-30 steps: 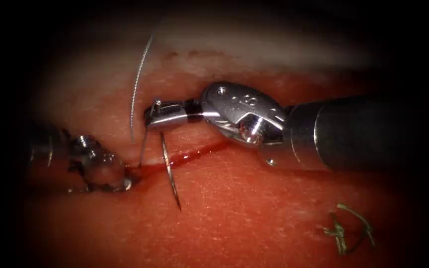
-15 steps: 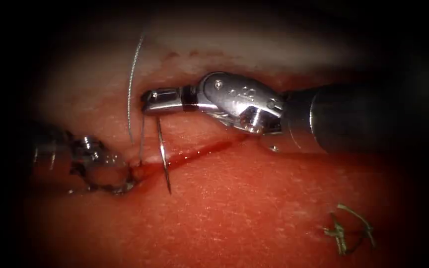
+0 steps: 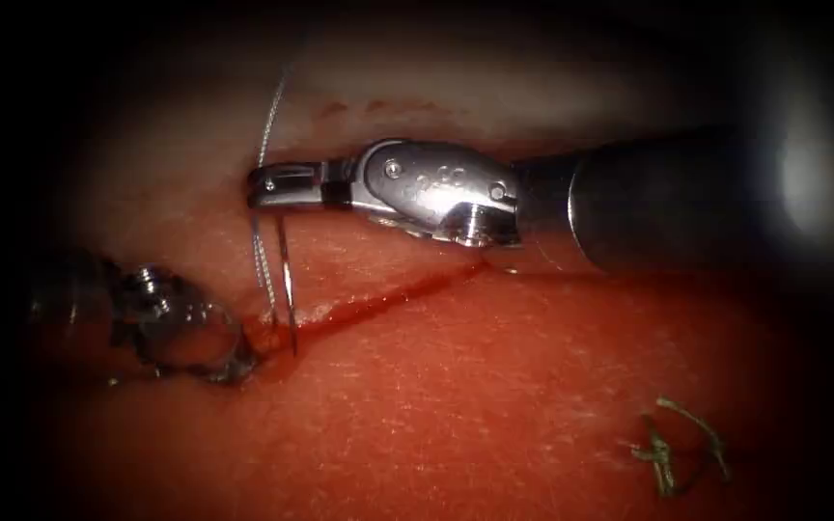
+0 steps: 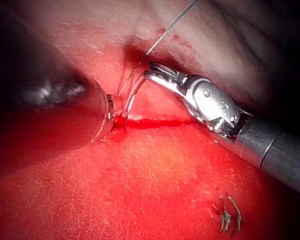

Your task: Wound Closure

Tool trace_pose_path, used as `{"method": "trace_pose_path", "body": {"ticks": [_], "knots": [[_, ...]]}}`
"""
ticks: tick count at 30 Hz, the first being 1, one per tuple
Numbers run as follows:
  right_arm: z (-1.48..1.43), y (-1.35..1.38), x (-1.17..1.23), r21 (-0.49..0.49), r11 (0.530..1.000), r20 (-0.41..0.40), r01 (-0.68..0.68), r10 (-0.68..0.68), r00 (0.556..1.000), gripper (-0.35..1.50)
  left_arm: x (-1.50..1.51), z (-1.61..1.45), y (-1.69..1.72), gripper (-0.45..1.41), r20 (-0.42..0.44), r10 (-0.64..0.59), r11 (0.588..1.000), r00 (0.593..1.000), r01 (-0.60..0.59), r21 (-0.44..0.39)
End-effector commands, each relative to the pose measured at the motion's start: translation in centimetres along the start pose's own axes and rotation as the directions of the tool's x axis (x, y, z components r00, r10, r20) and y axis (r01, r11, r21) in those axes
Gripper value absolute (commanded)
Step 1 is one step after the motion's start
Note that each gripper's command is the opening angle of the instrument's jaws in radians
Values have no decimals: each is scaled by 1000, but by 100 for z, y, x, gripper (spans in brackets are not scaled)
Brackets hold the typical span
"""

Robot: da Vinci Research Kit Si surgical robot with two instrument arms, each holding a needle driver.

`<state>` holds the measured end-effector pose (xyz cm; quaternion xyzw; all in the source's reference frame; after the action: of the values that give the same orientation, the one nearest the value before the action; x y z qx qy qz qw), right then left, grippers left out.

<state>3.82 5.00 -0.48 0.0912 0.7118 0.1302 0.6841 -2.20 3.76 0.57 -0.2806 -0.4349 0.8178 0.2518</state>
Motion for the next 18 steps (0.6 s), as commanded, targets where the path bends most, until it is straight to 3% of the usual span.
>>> {"method": "trace_pose_path", "body": {"ticks": [1, 14, 18], "knots": [[8, 1, -6, -2, 1000, -6, 25, -25, 1000, -35, 0, 9, 0, 2, 0, 2, 1000, 1000, -2, -3], [14, 0, -9, -15, 997, -10, 80, -80, 997, -35, 10, -9, 14, 4, -23, 0, 1000, 1000, 0, -3], [16, -13, -19, -12, 996, -8, 91, -91, 996, -35, 10, -14, 15, 5, -30, 0, 1000, 1000, 0, 1]]}}
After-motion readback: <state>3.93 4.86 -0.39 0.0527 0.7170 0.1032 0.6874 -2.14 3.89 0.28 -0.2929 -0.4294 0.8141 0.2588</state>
